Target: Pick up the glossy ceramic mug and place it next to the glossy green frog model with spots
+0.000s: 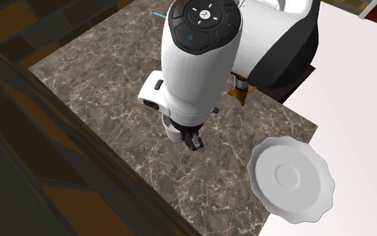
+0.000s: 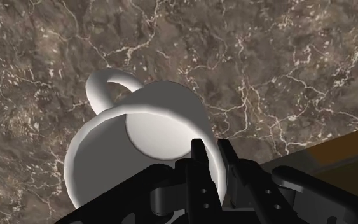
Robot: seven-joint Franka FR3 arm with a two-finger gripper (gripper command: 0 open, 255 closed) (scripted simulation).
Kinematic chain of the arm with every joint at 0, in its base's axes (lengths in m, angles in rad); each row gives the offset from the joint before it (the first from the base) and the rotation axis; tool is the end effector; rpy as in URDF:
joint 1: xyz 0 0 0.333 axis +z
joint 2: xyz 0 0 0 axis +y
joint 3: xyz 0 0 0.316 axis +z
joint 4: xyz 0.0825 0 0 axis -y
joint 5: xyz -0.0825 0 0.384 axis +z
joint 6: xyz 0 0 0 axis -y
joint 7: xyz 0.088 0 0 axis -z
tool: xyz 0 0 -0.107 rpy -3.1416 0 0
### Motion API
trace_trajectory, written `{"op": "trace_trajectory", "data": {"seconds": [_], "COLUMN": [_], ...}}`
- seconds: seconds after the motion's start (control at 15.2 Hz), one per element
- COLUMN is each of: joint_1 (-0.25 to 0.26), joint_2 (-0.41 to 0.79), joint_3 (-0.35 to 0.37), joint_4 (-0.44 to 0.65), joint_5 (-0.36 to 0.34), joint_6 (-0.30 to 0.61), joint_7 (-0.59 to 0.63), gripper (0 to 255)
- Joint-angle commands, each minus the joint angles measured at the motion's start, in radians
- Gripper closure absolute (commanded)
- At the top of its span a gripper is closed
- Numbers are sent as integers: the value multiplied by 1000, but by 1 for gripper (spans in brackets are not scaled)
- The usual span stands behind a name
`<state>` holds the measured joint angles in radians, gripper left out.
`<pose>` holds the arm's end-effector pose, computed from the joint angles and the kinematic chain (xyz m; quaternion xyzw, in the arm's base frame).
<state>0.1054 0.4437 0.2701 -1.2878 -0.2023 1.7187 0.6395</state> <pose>0.6584 0.1998 0.5032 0.9907 -0.1293 0.0216 0.0368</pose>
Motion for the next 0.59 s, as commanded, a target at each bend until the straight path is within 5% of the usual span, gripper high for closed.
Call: {"op": "trace_trajectory", "data": {"seconds": [0.0,0.13,0.53], "joint_1": [3,6,-101], "joint_2": [4,8,-243], "joint_3": [0,0,-13], "joint_4": [33,63,-296], "joint_5": [0,-1,64], "joint_6": [-28,-54,69], "joint_7": [-4,-6,-94], "gripper": [255,255,255]}}
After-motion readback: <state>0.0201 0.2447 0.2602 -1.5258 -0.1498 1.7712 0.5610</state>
